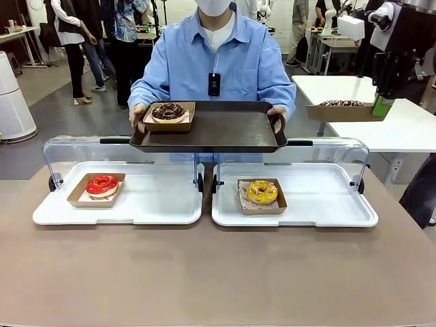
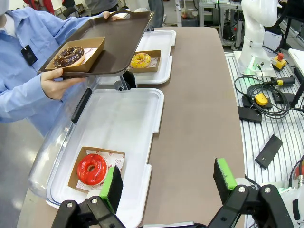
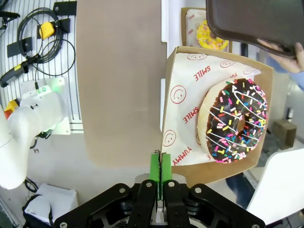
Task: Provide the desired donut to the person.
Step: Place the picked Paper togo box onto the Handle tray extended by the person.
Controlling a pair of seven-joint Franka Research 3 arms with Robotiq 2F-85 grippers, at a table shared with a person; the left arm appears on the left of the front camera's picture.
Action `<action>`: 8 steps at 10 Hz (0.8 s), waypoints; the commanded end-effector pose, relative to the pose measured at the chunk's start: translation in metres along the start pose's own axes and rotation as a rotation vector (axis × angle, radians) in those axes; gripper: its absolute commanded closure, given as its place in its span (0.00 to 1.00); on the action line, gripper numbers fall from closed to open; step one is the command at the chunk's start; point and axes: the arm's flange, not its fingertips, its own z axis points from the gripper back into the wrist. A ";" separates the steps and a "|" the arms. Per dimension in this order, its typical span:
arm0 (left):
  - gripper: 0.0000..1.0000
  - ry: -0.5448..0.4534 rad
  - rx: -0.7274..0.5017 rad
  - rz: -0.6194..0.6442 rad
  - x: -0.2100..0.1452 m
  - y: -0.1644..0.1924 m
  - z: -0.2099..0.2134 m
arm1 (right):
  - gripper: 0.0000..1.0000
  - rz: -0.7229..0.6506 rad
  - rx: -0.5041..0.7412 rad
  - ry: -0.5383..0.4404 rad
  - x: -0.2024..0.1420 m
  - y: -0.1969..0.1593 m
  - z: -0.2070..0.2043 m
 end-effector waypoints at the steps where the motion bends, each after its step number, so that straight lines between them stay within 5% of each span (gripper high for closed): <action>1: 0.00 -0.017 0.000 0.001 0.000 -0.001 0.001 | 1.00 -0.004 -0.004 0.002 0.000 0.000 0.001; 8: 0.00 -0.017 0.000 0.001 0.000 -0.001 0.001 | 1.00 -0.004 -0.004 0.002 0.000 0.000 0.001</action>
